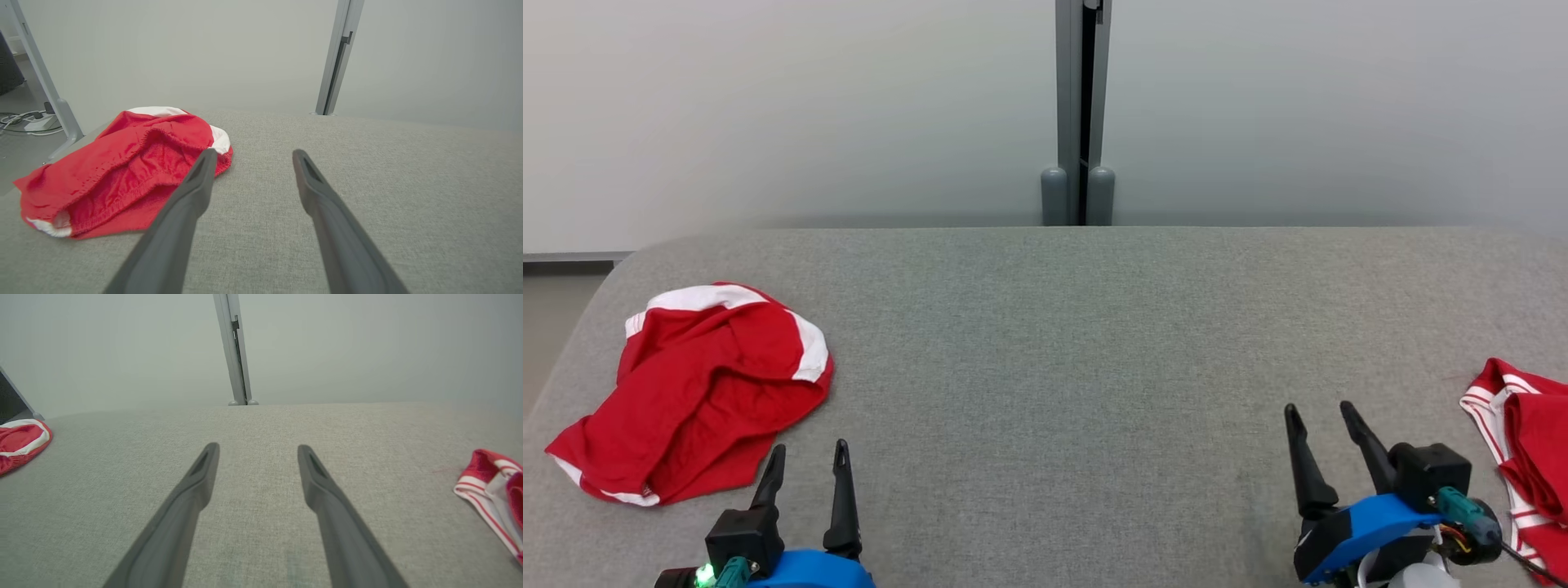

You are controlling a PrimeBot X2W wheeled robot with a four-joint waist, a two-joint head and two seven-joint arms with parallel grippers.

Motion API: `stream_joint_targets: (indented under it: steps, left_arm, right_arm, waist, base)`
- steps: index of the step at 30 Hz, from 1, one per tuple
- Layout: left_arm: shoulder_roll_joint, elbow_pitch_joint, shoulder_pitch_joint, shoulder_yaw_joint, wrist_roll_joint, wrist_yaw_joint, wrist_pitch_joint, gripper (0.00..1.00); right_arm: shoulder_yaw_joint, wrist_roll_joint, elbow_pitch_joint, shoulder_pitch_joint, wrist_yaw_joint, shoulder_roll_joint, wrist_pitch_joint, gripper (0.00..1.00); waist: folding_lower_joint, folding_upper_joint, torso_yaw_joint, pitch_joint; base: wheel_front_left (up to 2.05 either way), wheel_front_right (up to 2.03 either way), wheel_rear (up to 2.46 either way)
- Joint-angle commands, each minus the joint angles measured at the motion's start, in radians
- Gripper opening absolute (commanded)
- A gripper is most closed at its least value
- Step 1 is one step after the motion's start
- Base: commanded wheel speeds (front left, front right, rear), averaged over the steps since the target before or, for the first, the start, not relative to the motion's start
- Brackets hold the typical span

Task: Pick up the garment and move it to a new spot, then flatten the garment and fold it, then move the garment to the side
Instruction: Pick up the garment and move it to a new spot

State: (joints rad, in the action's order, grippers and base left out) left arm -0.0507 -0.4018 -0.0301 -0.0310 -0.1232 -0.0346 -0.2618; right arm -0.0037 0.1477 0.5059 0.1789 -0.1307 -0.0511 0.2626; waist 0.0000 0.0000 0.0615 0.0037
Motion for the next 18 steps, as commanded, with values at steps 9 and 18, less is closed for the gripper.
stream_joint_targets:
  steps: [9, 18]
  left_arm:
    - [0.0, -0.016, -0.005, 0.003, -0.003, 0.008, -0.004, 1.0]
    - [0.0, -0.02, -0.017, 0.019, -0.001, 0.007, -0.004, 1.0]
  right_arm:
    - [0.053, 0.014, 0.013, -0.024, 0.0, 0.0, 0.003, 1.0]
    - [0.099, 0.024, 0.016, 0.011, 0.0, -0.001, 0.003, 1.0]
  waist:
    - [0.0, 0.0, 0.112, 0.016]
    - [0.0, 0.0, 0.258, 0.043]
  base:
    - [0.0, 0.0, 0.0]
    - [0.0, 0.0, 0.0]
